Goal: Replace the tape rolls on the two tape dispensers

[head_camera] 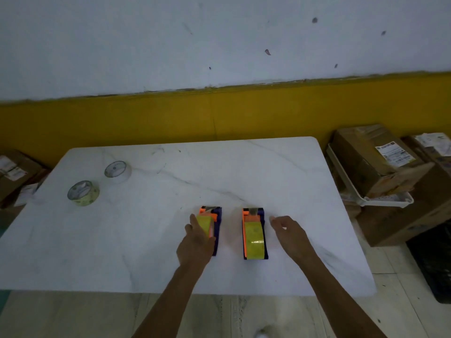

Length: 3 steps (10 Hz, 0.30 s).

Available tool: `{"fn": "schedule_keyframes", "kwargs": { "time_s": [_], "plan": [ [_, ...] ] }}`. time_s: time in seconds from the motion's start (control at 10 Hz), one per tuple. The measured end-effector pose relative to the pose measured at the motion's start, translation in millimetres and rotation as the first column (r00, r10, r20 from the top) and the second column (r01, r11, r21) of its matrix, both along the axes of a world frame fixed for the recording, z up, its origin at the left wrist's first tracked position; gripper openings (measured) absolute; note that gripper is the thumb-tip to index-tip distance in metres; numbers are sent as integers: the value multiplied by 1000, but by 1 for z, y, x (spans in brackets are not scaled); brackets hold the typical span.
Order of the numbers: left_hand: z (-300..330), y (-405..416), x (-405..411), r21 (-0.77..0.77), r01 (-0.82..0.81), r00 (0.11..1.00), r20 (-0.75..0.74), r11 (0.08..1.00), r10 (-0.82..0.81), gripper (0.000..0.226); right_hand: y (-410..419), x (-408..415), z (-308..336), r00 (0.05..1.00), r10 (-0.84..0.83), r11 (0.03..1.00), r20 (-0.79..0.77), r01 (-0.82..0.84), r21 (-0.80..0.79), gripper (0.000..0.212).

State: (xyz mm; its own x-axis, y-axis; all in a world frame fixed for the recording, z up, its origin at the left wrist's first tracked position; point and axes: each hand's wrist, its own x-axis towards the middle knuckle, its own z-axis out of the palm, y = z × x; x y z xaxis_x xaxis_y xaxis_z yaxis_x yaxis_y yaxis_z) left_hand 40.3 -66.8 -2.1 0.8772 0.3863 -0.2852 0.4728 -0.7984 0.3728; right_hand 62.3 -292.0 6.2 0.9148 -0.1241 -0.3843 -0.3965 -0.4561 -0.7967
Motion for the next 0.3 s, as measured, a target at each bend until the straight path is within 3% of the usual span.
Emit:
{"fn": "schedule_keyframes", "kwargs": {
  "time_s": [0.1,0.2,0.3],
  "plan": [
    [6,10,1,-76,15,997,-77,997,-21,99,1,-4,12,998,-43,999,38,44,-25,48],
    [14,27,-10,-51,102,995,29,993,-100,104,5,-19,34,985,-119,991,124,126,-50,49],
    [34,41,-11,-47,229,964,151,972,-220,92,25,-30,65,970,-159,984,186,170,-49,44]
  ]
}}
